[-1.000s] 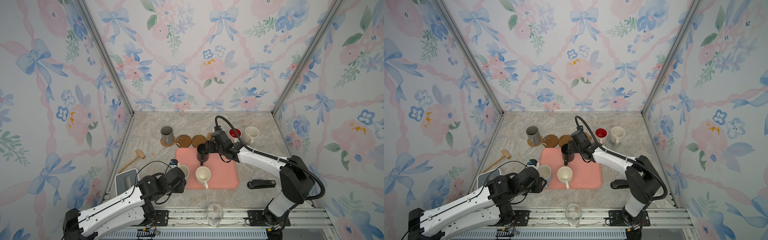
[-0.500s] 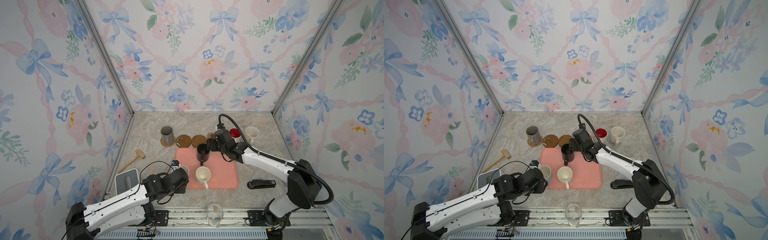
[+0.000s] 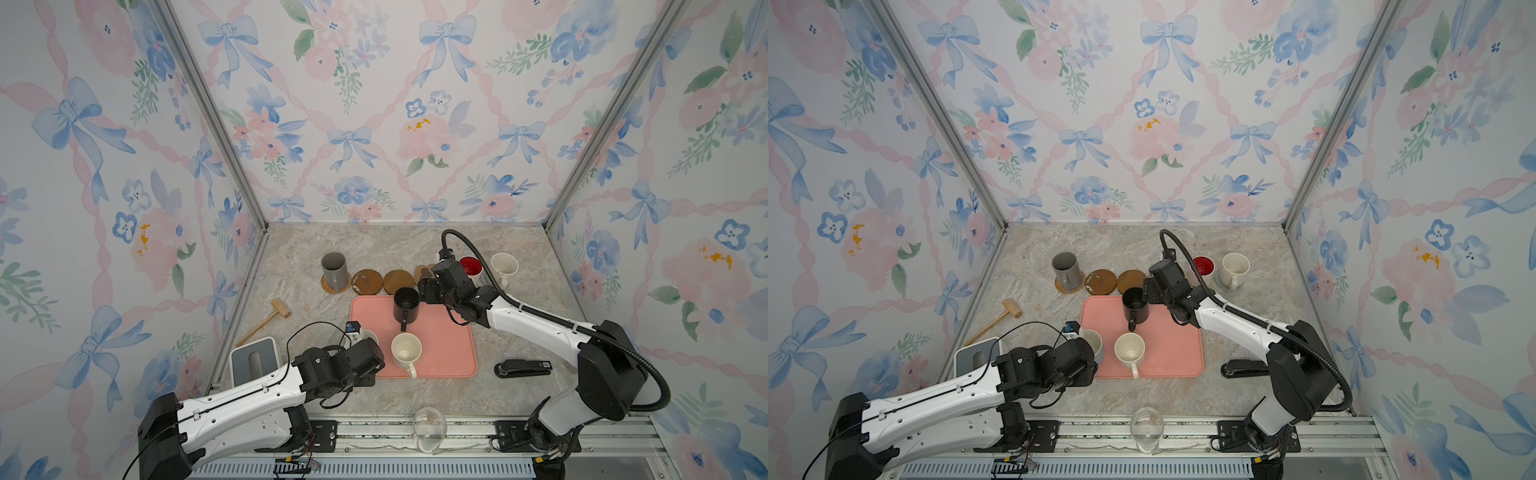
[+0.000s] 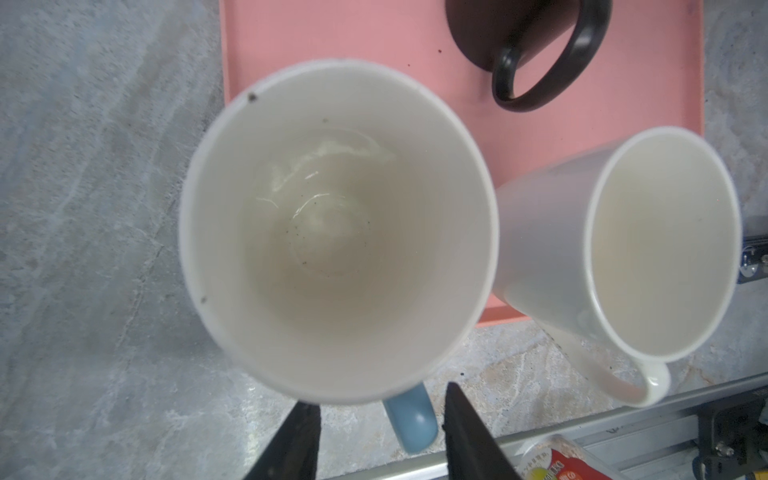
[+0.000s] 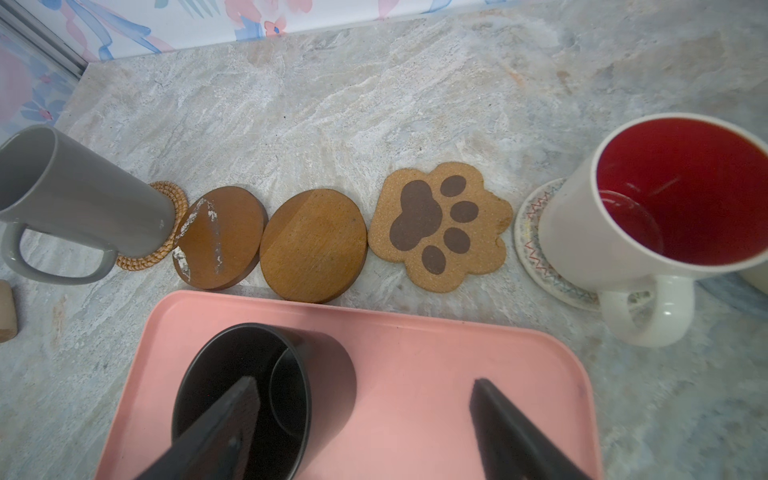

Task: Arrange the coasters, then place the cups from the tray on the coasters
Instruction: 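Lower right gripper around black mug while left gripper descends over blue-handled white mug, then lower left gripper around the blue-handled white mug and close on it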

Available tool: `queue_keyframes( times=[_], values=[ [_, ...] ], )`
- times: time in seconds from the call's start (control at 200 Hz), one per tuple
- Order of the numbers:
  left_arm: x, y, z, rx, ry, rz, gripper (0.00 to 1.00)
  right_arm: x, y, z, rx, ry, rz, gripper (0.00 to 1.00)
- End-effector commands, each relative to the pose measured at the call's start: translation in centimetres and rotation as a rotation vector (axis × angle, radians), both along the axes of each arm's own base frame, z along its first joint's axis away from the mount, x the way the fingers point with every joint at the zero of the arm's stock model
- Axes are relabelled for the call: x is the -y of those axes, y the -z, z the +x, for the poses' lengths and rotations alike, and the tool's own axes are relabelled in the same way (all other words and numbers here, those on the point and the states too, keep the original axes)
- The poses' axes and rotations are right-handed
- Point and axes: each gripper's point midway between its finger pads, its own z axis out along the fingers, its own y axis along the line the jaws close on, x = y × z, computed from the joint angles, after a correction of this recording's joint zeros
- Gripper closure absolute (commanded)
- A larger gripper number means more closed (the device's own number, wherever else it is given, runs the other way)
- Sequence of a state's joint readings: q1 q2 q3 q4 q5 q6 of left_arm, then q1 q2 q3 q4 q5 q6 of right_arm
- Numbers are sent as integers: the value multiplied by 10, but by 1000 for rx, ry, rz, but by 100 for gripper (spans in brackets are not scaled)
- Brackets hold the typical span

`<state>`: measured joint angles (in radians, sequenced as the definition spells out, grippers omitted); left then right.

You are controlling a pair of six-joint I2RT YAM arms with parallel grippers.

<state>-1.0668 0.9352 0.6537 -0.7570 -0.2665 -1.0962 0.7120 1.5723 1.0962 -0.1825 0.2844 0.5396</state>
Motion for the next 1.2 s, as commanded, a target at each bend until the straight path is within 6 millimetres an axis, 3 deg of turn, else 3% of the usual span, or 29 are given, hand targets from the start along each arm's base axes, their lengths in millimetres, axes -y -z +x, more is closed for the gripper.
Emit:
queue_keyframes(
  times=[0.0, 0.54, 1.195],
  values=[
    [-7, 5, 1, 1, -36, 26, 56, 9, -6, -2, 8, 16, 3, 17],
    [-23, 15, -2, 17, -76, 29, 62, 9, -5, -2, 1, 12, 7, 17],
    [-12, 9, 13, 46, -55, 117, 69, 7, 0, 0, -12, 9, 4, 17]
  ],
)
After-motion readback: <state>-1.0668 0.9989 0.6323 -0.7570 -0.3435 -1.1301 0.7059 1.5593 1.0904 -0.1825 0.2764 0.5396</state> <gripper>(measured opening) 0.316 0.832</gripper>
